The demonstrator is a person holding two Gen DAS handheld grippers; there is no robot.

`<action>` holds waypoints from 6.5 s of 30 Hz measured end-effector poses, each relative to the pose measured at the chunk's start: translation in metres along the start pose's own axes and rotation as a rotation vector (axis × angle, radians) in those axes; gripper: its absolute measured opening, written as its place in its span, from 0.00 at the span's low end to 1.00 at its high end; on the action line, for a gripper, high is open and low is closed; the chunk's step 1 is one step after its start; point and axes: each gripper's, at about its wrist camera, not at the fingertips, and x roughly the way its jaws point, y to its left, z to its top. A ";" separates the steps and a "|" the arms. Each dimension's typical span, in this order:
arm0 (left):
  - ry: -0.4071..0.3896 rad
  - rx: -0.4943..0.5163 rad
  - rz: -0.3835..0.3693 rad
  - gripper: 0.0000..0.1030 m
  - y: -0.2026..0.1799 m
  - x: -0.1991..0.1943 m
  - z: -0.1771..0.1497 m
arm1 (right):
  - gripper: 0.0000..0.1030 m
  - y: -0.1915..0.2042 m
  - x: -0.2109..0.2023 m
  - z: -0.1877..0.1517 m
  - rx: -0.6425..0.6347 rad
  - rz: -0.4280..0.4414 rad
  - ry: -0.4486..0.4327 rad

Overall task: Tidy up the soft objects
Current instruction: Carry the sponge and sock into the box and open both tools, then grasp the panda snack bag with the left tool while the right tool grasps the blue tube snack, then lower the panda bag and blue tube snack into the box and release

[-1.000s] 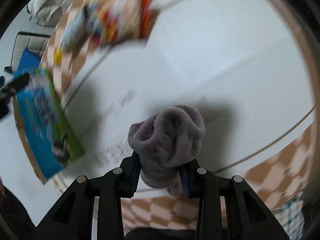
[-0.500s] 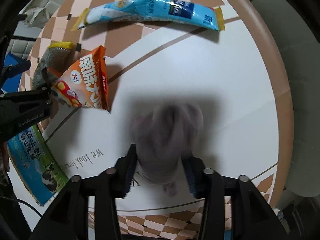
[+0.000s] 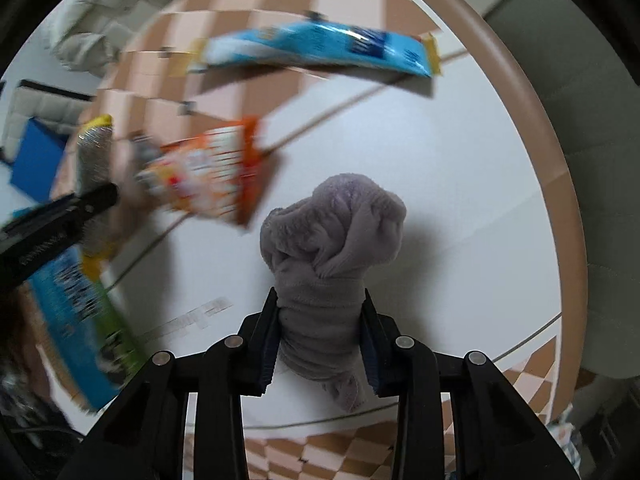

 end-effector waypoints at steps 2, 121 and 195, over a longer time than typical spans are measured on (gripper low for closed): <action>-0.026 -0.066 -0.050 0.44 0.009 -0.022 -0.020 | 0.36 0.017 -0.015 -0.009 -0.033 0.037 -0.017; 0.255 -0.692 -0.570 0.75 -0.009 0.054 -0.001 | 0.65 -0.039 -0.088 0.140 -0.308 -0.160 -0.188; -0.039 -0.522 0.030 0.41 0.291 -0.110 -0.152 | 0.16 0.320 -0.056 -0.045 -0.612 -0.004 -0.175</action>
